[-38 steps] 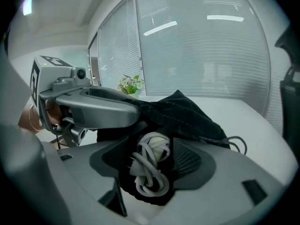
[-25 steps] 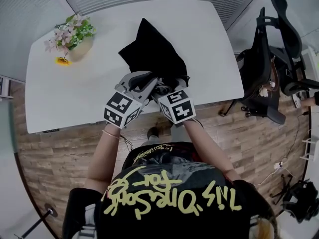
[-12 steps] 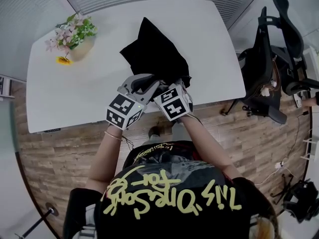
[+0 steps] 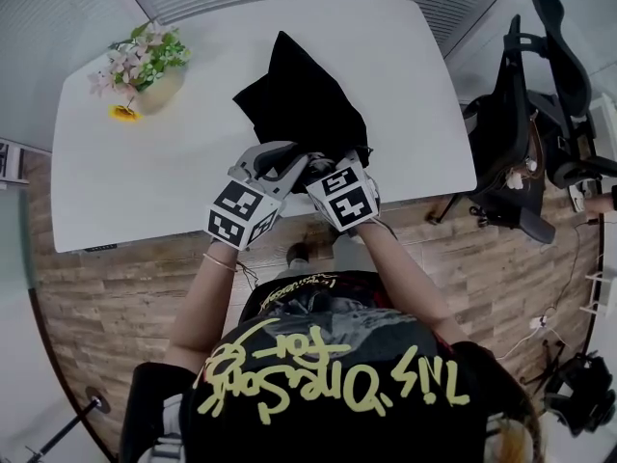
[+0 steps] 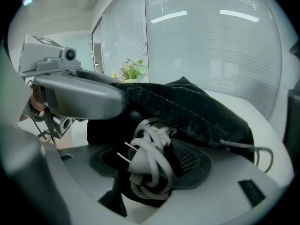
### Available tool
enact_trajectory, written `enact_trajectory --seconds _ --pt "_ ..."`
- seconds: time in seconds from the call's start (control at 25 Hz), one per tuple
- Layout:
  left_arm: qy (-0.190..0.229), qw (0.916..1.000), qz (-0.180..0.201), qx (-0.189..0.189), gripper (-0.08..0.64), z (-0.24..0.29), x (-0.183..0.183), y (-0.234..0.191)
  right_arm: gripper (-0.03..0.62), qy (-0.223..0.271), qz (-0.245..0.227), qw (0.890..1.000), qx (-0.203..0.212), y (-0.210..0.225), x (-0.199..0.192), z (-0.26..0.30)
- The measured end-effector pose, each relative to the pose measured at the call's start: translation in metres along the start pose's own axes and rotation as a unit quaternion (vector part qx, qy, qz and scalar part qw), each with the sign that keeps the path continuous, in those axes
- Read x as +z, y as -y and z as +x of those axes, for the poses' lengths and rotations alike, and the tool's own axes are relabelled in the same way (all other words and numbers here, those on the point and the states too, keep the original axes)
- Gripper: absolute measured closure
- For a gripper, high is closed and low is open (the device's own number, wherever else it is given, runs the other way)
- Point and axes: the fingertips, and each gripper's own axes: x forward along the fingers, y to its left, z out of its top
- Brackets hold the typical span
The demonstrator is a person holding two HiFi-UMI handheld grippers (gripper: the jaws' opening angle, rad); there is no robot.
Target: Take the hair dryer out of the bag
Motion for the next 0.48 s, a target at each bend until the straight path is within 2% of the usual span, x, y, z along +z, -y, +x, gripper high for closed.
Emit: enact_trajectory --seconds 0.16,0.28,0.48 --pt "-0.009 0.9999 -0.008 0.01 0.477 0.001 -0.004 -0.002 0.318 -0.001 0.001 1.0 0.009 0.004 0.004 -0.006" --pt "-0.018 0.9997 0.001 0.016 0.479 0.004 -0.006 -0.003 0.322 0.002 -0.002 1.0 0.02 0.007 0.01 -0.01" --pt "-0.012 0.9995 0.001 0.031 0.48 0.009 0.002 -0.007 0.328 0.007 -0.013 0.999 0.036 0.013 0.019 -0.021"
